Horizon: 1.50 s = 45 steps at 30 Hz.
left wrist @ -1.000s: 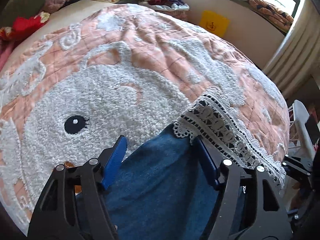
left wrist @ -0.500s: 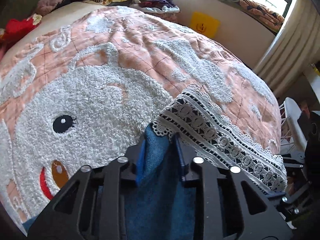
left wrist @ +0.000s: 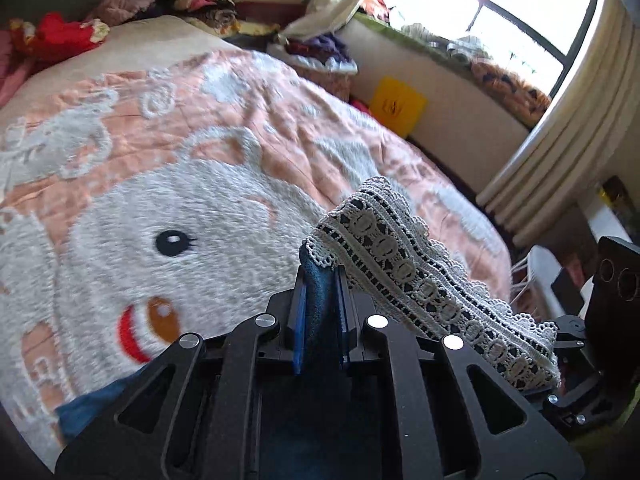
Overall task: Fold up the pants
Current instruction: 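Grasp the lace hems with the left tool while the right tool grasps them too, then lift the held hems and carry them over the pants toward the waistband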
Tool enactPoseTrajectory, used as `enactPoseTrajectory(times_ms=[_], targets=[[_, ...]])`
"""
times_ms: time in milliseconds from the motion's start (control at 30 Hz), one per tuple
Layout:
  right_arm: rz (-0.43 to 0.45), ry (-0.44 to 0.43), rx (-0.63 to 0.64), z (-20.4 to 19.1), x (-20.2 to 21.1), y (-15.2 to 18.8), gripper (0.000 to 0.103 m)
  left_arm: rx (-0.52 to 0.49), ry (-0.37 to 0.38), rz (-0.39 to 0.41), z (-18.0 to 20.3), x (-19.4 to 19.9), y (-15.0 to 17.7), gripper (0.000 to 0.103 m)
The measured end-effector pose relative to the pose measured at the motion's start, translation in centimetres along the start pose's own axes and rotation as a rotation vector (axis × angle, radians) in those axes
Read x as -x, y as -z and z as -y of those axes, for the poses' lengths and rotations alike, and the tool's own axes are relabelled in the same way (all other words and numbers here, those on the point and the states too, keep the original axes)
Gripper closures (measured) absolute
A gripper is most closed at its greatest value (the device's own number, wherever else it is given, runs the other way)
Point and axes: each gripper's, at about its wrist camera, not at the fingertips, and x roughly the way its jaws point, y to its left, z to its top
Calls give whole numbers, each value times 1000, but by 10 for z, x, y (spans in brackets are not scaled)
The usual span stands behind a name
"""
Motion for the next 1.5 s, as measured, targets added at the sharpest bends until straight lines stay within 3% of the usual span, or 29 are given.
enactPoseTrajectory(times_ms=[433,500,600,667,800,933,1033,1200,1333,1500], targets=[[-103,-13,256,-112,-49,-12,82,121,-65,91,-57,72,41,93],[-138,-13,307,-131,-63,-6,82,181,-89,103,-75,86,51,87],[-182,2,391,-159,-81,6,80,281,-111,147,-104,112,65,87],[-201,-8,438,-176,-91,14,76,350,-128,181,-123,130,76,86],[-214,-105,482,-203,-95,24,57,451,-128,231,-148,153,97,79],[-171,-131,526,-215,-77,22,51,511,-111,251,-157,161,108,74],[-149,-81,537,-208,-66,20,51,516,-93,265,-155,164,108,70],[-228,-7,602,-190,-72,45,51,482,-71,225,-146,154,110,61],[-283,23,745,-193,-82,74,51,463,-74,164,-140,138,110,56],[-282,81,959,-210,-100,102,53,426,-114,103,-133,120,111,56]])
